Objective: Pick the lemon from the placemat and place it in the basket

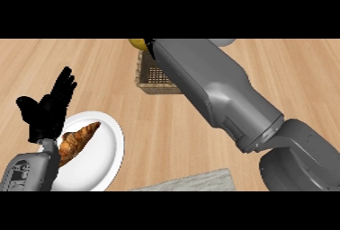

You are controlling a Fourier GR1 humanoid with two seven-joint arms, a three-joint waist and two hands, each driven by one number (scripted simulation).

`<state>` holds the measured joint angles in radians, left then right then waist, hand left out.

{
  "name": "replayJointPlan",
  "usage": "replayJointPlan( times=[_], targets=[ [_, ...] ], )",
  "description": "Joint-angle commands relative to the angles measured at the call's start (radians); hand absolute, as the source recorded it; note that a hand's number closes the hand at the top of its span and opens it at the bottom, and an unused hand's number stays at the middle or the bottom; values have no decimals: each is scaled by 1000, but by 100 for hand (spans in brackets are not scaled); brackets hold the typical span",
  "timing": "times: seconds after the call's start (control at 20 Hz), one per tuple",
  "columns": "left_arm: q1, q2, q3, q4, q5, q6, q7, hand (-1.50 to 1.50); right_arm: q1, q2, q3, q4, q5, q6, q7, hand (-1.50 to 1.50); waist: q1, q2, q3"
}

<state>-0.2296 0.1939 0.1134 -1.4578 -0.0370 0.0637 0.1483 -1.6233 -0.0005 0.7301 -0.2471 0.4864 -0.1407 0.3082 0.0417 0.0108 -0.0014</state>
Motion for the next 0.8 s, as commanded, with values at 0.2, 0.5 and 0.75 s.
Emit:
replayJointPlan(
  times=[0.2,0.5,0.75],
  targets=[
    [-15,12,12,12,5,-10,13,0,-4,0,-9,22,37,48,-23,150,-7,-2,0],
    [25,13,6,-35,6,-20,14,0,38,0,-15,3,33,93,16,150,10,-1,0],
    [-41,-22,-7,47,-22,16,-12,0,59,0,-31,15,33,83,-15,150,11,8,-1]
  ],
)
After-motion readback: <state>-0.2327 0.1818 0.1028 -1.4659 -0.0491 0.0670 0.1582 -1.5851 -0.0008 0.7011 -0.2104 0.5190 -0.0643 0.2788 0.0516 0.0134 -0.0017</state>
